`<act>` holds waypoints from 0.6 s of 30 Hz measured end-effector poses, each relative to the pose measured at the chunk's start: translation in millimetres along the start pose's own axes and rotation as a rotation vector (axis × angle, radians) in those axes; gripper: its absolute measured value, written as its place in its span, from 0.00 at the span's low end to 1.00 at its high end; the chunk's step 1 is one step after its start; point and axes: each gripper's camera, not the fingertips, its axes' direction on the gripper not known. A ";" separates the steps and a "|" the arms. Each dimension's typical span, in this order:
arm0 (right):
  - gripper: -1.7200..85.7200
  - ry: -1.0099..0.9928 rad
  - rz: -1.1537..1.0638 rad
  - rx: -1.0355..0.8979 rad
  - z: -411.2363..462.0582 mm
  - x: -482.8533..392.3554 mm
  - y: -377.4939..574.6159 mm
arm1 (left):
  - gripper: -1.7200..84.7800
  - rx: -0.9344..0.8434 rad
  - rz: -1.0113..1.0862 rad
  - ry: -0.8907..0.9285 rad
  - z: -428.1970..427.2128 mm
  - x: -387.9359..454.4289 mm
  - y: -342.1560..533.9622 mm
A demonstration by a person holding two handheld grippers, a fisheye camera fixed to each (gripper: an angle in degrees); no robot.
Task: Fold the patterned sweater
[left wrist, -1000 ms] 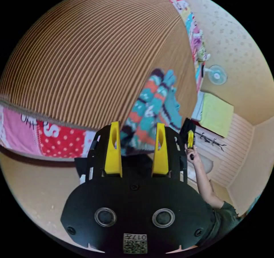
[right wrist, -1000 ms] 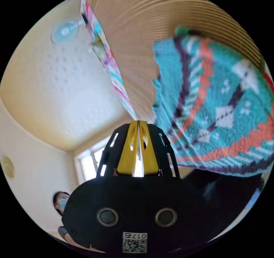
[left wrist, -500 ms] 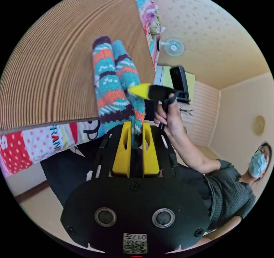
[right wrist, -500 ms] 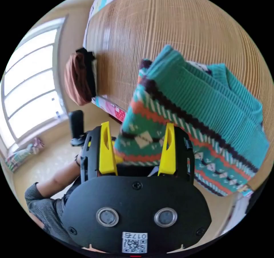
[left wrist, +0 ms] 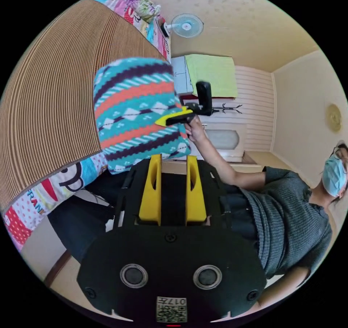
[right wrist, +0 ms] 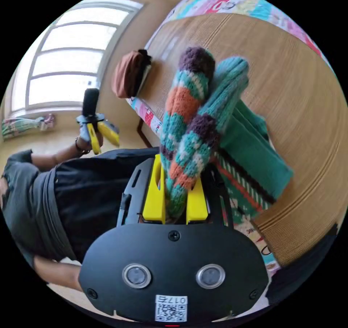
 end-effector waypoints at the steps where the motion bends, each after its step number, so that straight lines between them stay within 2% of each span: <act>1: 0.11 -0.034 0.027 0.061 -15.0 27.7 47.8 | 0.15 0.020 -0.011 0.028 6.9 -4.3 2.9; 3: 0.13 -0.104 0.139 0.125 -23.1 81.6 117.1 | 0.16 0.019 -0.051 0.033 22.9 -14.8 3.1; 5: 0.20 -0.150 0.460 0.070 -4.8 169.3 201.8 | 0.21 0.004 -0.125 -0.029 49.7 -31.4 -3.8; 7: 0.26 -0.123 0.692 0.032 9.7 216.6 257.1 | 0.23 -0.009 -0.192 -0.077 72.5 -46.6 -13.7; 9: 0.30 -0.217 0.740 0.140 12.4 240.4 295.9 | 0.25 -0.021 -0.246 -0.076 96.0 -64.3 -26.0; 11: 0.30 -0.378 0.733 0.341 12.0 260.5 326.8 | 0.26 0.007 -0.332 -0.058 122.2 -93.4 -40.6; 13: 0.31 -0.451 0.746 0.431 18.9 275.0 337.9 | 0.27 0.041 -0.370 -0.093 139.2 -111.2 -51.0; 18: 0.31 -0.585 0.678 0.438 58.1 299.5 316.4 | 0.29 0.013 -0.377 -0.119 199.2 -140.9 -79.0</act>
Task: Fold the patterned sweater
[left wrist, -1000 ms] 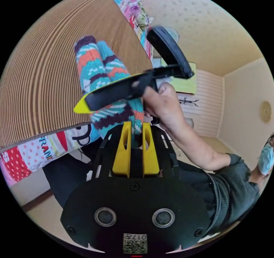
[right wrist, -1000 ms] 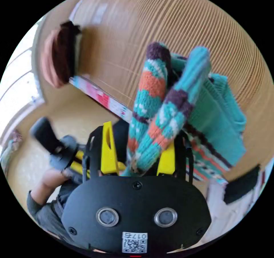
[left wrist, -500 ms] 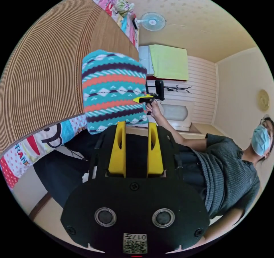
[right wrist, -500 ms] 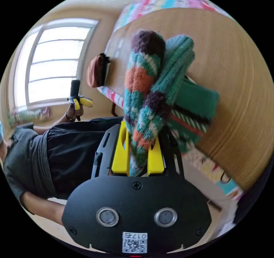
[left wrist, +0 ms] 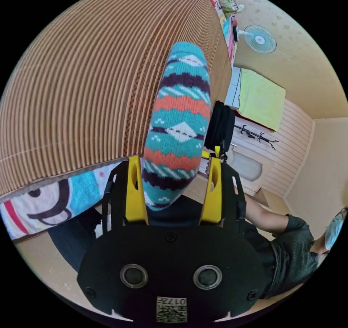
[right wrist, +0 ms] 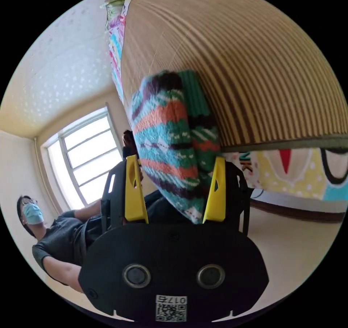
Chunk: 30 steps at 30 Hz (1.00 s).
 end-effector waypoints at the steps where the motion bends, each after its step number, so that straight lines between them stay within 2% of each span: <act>1: 0.31 0.029 -0.023 -0.052 15.7 -1.3 -7.0 | 0.29 -0.040 -0.015 0.041 18.5 -4.1 -4.7; 3: 0.29 0.073 -0.014 -0.080 32.5 -4.3 -16.2 | 0.27 -0.102 -0.026 0.048 45.2 -5.7 -6.9; 8: 0.24 0.372 -0.003 -0.064 65.7 -53.2 -28.8 | 0.25 -0.119 -0.021 -0.074 51.2 14.4 -7.7; 12: 0.23 0.416 -0.045 -0.060 104.6 -88.4 -39.9 | 0.24 -0.091 -0.029 -0.179 17.2 14.3 -3.4; 17: 0.23 0.463 -0.136 -0.176 210.5 -155.2 -84.2 | 0.22 -0.006 0.074 -0.447 -69.9 9.5 22.8; 21: 0.23 0.461 -0.192 -0.246 298.6 -203.3 -114.7 | 0.22 0.066 0.051 -0.585 -131.8 -9.3 38.9; 27: 0.22 0.462 -0.192 -0.292 438.9 -292.9 -156.7 | 0.22 0.168 -0.119 -0.724 -257.8 -62.6 44.5; 30: 0.22 0.410 -0.205 -0.351 512.0 -339.4 -178.8 | 0.18 0.315 -0.215 -0.814 -327.1 -73.3 57.9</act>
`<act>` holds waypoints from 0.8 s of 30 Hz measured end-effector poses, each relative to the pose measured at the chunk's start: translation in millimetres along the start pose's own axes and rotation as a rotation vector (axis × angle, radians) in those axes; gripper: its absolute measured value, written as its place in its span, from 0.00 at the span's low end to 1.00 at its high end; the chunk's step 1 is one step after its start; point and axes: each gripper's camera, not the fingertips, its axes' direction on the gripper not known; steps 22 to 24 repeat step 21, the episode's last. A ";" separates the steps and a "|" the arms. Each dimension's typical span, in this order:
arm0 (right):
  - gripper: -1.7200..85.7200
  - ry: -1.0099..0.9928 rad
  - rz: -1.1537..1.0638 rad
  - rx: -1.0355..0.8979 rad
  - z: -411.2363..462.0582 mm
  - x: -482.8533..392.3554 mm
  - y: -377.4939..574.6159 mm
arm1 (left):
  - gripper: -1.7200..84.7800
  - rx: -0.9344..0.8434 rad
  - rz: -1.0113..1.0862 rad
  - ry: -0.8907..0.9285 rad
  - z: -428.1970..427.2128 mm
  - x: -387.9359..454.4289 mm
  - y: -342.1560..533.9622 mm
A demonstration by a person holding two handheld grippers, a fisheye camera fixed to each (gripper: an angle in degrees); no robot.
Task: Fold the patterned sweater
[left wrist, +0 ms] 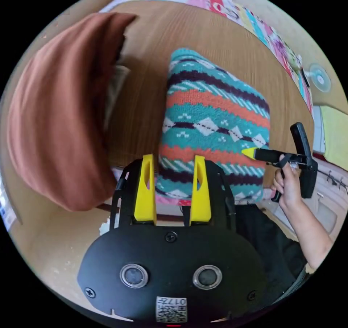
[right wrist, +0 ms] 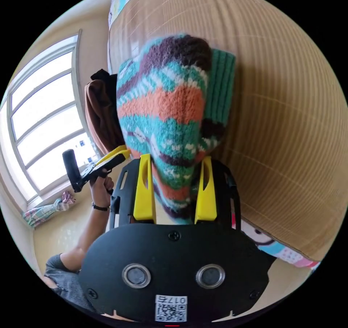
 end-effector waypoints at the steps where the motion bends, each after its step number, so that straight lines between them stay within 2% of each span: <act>1: 0.21 -0.037 -0.019 -0.034 14.9 -22.6 -21.1 | 0.17 0.062 -0.048 -0.051 -18.5 -17.0 0.1; 3: 0.21 -0.084 -0.066 -0.107 35.3 -55.4 -51.4 | 0.15 0.167 -0.071 -0.033 -44.8 -34.5 5.0; 5: 0.20 -0.160 -0.142 -0.165 46.0 -89.8 -80.3 | 0.14 0.269 -0.013 0.067 -66.7 -41.4 17.9; 9: 0.13 -0.148 -0.161 -0.158 11.0 -100.3 -96.8 | 0.13 0.228 0.009 0.093 -54.2 -31.7 37.1; 11: 0.06 -0.210 -0.198 -0.147 -25.1 -81.1 -87.7 | 0.09 0.085 0.033 0.155 -11.3 -17.3 47.6; 13: 0.05 -0.205 -0.147 -0.142 -53.1 -51.5 -71.2 | 0.05 -0.060 0.024 0.184 33.0 -8.0 60.8; 15: 0.04 -0.058 0.002 -0.155 -80.1 -13.3 -43.6 | 0.02 -0.268 -0.010 0.189 82.2 -5.1 80.1; 17: 0.03 0.231 0.189 -0.176 -118.7 31.8 7.9 | 0.01 -0.643 -0.064 0.096 142.5 -11.2 117.0; 18: 0.03 0.302 0.233 -0.185 -128.3 41.6 22.1 | 0.01 -0.718 -0.059 0.071 151.8 -12.6 126.7; 20: 0.03 0.582 0.432 -0.186 -168.6 74.4 83.0 | 0.01 -0.923 -0.009 0.018 168.4 -16.7 154.6; 21: 0.03 0.657 0.491 -0.172 -179.2 80.2 98.7 | 0.01 -0.953 0.002 0.009 168.6 -17.3 158.0; 24: 0.03 0.657 0.491 -0.172 -179.2 80.2 98.7 | 0.01 -0.953 0.002 0.009 168.6 -17.3 158.0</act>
